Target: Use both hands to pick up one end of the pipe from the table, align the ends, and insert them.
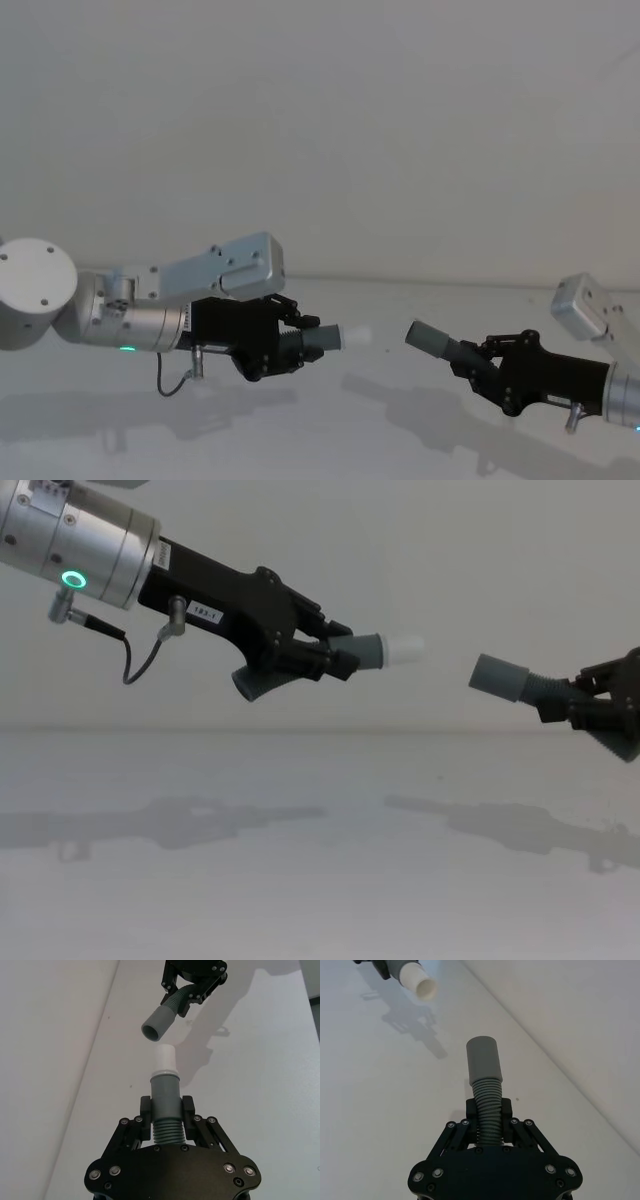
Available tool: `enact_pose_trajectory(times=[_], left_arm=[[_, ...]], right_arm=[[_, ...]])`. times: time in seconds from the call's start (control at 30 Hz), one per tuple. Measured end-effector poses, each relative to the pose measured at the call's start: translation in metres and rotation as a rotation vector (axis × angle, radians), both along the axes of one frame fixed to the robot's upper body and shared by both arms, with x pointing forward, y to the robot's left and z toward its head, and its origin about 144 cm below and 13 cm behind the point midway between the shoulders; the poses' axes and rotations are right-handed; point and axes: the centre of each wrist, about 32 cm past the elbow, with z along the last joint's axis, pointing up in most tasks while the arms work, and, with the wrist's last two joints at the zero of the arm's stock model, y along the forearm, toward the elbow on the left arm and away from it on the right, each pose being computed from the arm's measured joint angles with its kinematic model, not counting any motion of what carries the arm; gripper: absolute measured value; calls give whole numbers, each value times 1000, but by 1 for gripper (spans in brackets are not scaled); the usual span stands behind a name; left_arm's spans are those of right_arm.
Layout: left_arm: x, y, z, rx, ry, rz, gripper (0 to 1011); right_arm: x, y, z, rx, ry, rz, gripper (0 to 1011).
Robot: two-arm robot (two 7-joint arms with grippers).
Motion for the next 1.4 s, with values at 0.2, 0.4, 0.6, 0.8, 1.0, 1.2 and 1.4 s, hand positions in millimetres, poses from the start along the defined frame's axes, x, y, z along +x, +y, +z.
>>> enact_pose_trajectory(times=[0.2, 0.4, 0.6, 0.8, 1.0, 1.2, 1.4], left_arm=[[-2, -1, 2, 2, -11, -7, 328], [-6, -1, 2, 2, -19, -6, 328], [-7, -1, 2, 4, -19, -7, 328], [-7, -3, 2, 11, -17, -15, 328], [-6, -5, 3, 22, -11, -32, 328], [-5, -6, 3, 28, -8, -44, 328], [-5, -7, 4, 31, -9, -54, 328]], right_arm=[[-4, -3, 0, -10, -22, 17, 242], [-9, -5, -1, -21, -45, 34, 242], [-14, -7, 0, -30, -73, 48, 242], [-19, -8, 3, -33, -96, 57, 242], [-25, -10, 7, -18, -116, 65, 242], [-30, -12, 9, 2, -119, 68, 241], [-35, -15, 8, 21, -110, 69, 242]])
